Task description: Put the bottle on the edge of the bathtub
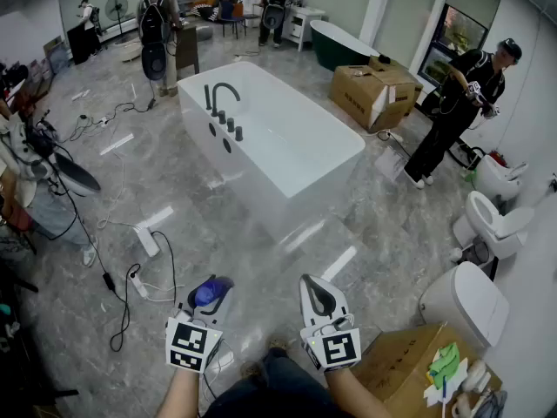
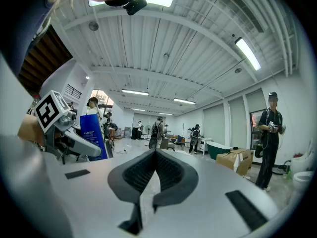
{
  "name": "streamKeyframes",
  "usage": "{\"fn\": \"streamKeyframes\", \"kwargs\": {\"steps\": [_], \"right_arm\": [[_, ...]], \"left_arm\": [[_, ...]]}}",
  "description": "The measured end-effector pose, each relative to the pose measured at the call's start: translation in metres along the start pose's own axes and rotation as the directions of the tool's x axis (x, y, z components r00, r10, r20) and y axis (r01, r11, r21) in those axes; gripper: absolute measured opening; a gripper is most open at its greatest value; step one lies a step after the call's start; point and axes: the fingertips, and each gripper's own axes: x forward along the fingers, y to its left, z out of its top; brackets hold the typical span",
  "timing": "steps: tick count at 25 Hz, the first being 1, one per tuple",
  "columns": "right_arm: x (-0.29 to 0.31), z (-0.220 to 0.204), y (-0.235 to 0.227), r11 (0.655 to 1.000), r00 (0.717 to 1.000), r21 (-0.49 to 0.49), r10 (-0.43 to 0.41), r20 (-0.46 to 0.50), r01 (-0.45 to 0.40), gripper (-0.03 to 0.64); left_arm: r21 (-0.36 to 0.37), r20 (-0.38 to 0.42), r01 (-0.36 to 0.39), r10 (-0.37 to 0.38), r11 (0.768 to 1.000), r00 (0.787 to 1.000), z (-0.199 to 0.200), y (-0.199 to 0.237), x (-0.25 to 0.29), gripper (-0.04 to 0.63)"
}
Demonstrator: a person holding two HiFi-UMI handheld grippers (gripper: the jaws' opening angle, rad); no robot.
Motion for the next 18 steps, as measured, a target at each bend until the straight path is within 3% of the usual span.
{"fn": "streamKeyframes", "kwargs": {"steps": [8,13,18], "right_arm": [[-0.036,-0.001,0.032,0.999,0.999,0.026,0.034,-0.007,-0.033,0.017],[-0.034,0.001,0.021,0.995,0.996,0.031,0.090,0.014,-0.090,0.017],[-0.022,0.006,-0.001,0.991,0.991,0.016,0.132,0.038,-0.133,0.017]], "left_arm": [[-0.023,-0.015,-0.002,0.002,1.000,1.000,-0.007,-0.041,-0.044,0.155],[-0.072,-0.012,-0.033,0.032,0.997,0.999,-0.005,-0.055,-0.042,0.155],[-0.069,0.009,-0.088,0.089,0.994,0.996,0.005,-0.054,-0.030,0.155]]}}
